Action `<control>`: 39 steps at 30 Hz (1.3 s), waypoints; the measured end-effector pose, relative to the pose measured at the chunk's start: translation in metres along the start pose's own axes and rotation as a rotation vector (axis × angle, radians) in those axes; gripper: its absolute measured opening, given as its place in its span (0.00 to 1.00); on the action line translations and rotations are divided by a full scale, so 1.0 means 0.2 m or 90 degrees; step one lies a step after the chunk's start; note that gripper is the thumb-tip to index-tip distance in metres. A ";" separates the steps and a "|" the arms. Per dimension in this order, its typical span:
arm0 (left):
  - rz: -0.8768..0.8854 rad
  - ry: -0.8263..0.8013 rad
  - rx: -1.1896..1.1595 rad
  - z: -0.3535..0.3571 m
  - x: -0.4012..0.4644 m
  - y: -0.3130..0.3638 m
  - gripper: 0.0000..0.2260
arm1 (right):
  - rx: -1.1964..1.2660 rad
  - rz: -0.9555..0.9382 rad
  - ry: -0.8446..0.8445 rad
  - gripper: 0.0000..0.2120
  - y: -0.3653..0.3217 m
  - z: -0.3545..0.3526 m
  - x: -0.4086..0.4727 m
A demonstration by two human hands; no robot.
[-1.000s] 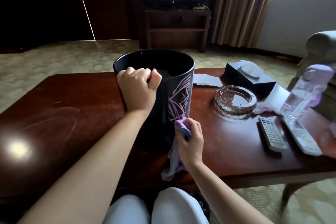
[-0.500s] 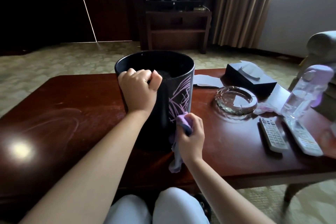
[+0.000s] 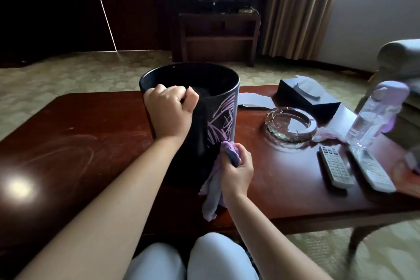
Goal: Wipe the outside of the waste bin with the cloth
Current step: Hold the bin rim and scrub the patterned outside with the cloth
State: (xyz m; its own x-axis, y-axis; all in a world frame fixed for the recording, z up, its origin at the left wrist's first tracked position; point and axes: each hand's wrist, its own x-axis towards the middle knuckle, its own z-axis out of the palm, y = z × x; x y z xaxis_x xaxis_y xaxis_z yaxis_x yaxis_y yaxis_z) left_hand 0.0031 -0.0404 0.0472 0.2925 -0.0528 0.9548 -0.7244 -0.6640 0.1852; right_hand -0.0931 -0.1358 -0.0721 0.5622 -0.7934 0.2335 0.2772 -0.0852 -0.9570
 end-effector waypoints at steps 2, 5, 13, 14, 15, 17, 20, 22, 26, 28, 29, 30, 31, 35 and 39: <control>0.000 0.000 -0.002 0.00 0.00 0.00 0.19 | 0.002 0.011 0.039 0.14 -0.01 0.00 0.01; 0.007 0.014 0.008 0.01 -0.01 0.01 0.19 | -0.076 -0.178 -0.075 0.11 -0.05 0.03 -0.06; 0.011 0.003 0.004 0.00 0.00 0.00 0.19 | 0.003 -0.012 0.037 0.10 -0.03 0.10 -0.08; 0.010 0.001 -0.002 0.00 0.00 0.00 0.19 | 0.020 0.021 0.044 0.08 -0.03 0.10 -0.08; 0.008 -0.002 -0.007 0.00 0.00 0.00 0.19 | 0.052 0.055 0.049 0.06 -0.03 0.10 -0.05; 0.003 -0.010 -0.014 0.00 0.00 0.00 0.19 | 0.130 0.143 0.080 0.04 -0.04 0.08 0.06; 0.000 -0.005 -0.028 0.00 0.00 0.00 0.19 | 0.146 0.219 0.061 0.06 -0.03 0.02 0.21; 0.004 0.009 -0.029 0.01 0.00 0.01 0.19 | 0.102 0.181 0.022 0.02 -0.05 0.00 0.20; 0.012 0.018 -0.022 0.00 0.00 0.00 0.19 | 0.072 0.079 -0.045 0.07 -0.02 -0.01 0.05; 0.007 0.007 -0.018 0.00 0.00 0.00 0.19 | 0.073 0.081 -0.041 0.05 -0.03 0.00 0.07; 0.006 0.000 -0.017 0.00 0.01 0.00 0.19 | 0.093 0.105 -0.015 0.03 -0.04 0.01 0.10; 0.005 -0.005 -0.016 0.00 0.01 0.00 0.20 | 0.114 0.130 0.015 0.02 -0.05 0.02 0.13; 0.003 -0.007 -0.016 0.00 0.01 0.00 0.20 | 0.128 0.140 0.035 0.02 -0.06 0.02 0.15; -0.004 0.007 -0.019 0.01 0.00 0.00 0.20 | 0.092 0.072 -0.016 0.08 -0.07 0.02 0.09; -0.004 -0.006 -0.022 0.00 0.00 0.01 0.20 | 0.100 0.107 0.028 0.05 -0.10 0.03 0.17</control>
State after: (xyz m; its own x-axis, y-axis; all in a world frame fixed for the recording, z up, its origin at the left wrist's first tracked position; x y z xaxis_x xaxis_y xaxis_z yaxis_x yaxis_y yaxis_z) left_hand 0.0027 -0.0420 0.0471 0.3028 -0.0567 0.9514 -0.7435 -0.6386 0.1986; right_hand -0.0755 -0.1574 -0.0439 0.5770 -0.8144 0.0620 0.3021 0.1422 -0.9426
